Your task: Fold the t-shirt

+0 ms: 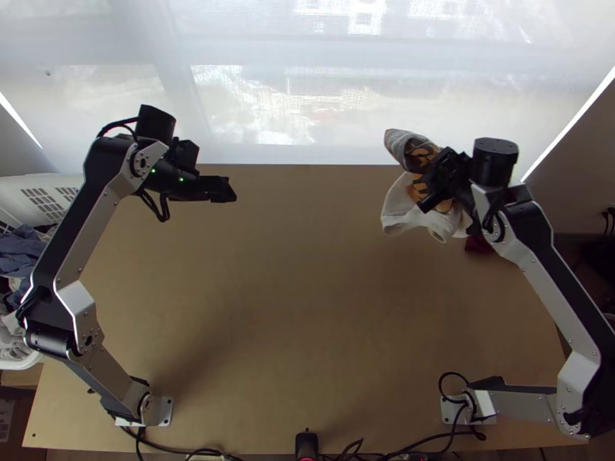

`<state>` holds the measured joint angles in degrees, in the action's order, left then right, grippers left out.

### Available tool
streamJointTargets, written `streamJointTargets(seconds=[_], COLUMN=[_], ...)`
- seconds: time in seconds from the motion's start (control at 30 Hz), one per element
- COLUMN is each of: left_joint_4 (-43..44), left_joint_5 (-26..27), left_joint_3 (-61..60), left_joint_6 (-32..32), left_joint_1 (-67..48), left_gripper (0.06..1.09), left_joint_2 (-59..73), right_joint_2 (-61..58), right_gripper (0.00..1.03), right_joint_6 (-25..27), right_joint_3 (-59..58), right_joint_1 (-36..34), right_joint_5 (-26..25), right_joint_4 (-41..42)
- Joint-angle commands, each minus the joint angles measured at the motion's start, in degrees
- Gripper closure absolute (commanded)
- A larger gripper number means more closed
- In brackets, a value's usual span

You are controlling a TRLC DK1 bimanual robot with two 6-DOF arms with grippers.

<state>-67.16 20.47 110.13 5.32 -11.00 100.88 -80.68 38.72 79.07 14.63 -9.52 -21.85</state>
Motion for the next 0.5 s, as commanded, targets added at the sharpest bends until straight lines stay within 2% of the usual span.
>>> streamJointTargets(seconds=[0.0,0.27,0.47], left_joint_4=[0.09,0.01,0.09], left_joint_5=[-0.25,-0.78,-0.87], left_joint_3=[-5.80,-10.90,-14.50], left_joint_6=[0.04,-0.40,-0.40], left_joint_1=[3.01,5.29,5.91], left_gripper=[0.10,0.10,0.10], left_joint_2=[-6.66,-12.20,-15.10], right_joint_2=[4.57,2.29,-0.44], right_gripper=[1.00,1.00,1.00], right_joint_6=[-0.40,3.03,6.02], right_joint_3=[3.02,6.01,4.60], right_joint_1=[-15.95,-35.29,-44.52], right_joint_5=[6.44,16.11,19.80], right_joint_4=[-0.74,-0.04,1.72])
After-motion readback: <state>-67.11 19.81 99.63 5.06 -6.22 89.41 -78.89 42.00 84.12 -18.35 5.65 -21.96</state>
